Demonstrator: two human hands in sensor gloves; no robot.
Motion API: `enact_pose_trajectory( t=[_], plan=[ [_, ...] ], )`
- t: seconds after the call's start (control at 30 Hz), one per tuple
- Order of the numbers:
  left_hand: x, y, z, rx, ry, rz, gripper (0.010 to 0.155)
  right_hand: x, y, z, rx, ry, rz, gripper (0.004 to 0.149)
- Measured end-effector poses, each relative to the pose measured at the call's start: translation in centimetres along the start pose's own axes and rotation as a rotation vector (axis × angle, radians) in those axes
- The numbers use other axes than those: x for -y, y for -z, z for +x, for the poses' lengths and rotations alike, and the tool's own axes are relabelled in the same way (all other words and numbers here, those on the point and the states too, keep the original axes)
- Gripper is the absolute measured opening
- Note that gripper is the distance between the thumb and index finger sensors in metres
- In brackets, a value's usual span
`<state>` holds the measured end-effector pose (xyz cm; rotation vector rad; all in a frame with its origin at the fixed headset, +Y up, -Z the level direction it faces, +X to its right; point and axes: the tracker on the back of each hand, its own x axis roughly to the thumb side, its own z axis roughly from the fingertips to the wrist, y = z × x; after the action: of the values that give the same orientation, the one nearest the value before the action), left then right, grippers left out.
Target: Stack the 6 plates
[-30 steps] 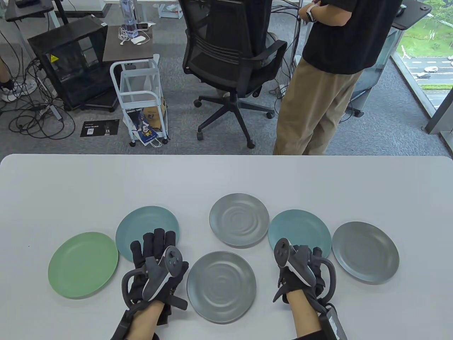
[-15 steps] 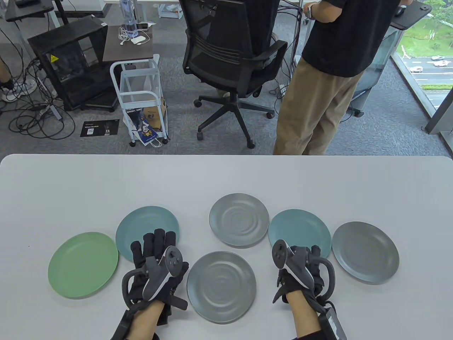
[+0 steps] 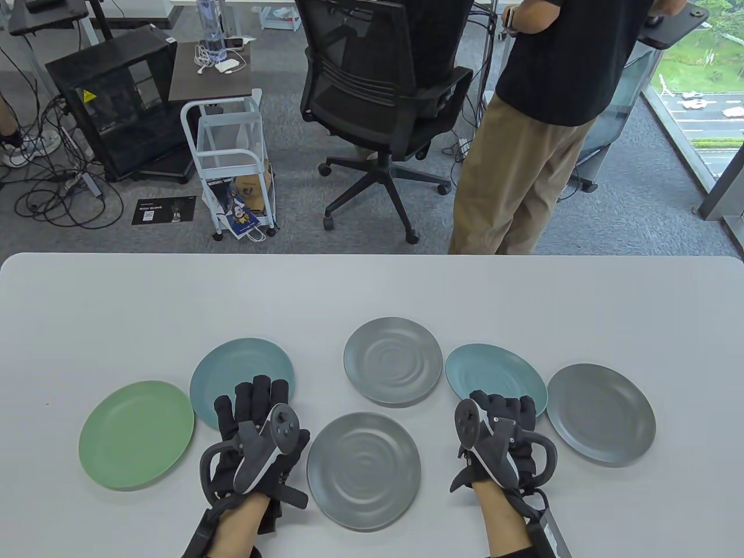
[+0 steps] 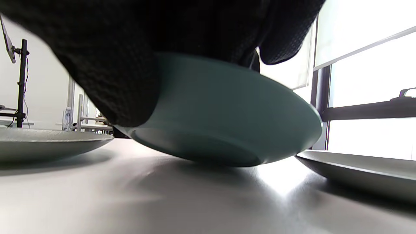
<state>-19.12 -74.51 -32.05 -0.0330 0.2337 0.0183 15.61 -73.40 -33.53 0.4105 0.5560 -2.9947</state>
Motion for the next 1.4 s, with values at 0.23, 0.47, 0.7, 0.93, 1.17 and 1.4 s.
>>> enact_pose_trajectory(
  t=[0.23,0.47,0.7,0.93,1.17,1.4],
  plan=[
    [0.1,0.1,-0.1,0.010,-0.040,0.004,0.093,0.8,-0.5,0.3,0.033,0.039,-0.105,0.038],
    [-0.3,0.0,-0.4,0.018,-0.106,0.040,0.088,1.6,-1.5,1.9,0.136,0.068,-0.209,0.037],
    [-1.2,-0.2,-0.9,0.010,-0.220,0.117,0.078,2.3,-2.8,3.9,0.256,0.097,-0.287,0.037],
    [-1.9,-0.5,-1.5,0.009,-0.375,0.171,0.071,2.7,-3.9,5.6,0.349,0.134,-0.309,0.037],
    [-2.1,-0.4,-2.2,-0.015,-0.525,0.154,0.070,3.2,-5.1,7.3,0.445,0.168,-0.326,0.037],
    [-1.7,-0.1,-3.0,-0.066,-0.729,0.068,0.071,3.9,-6.1,8.6,0.517,0.206,-0.341,0.037]
  ],
)
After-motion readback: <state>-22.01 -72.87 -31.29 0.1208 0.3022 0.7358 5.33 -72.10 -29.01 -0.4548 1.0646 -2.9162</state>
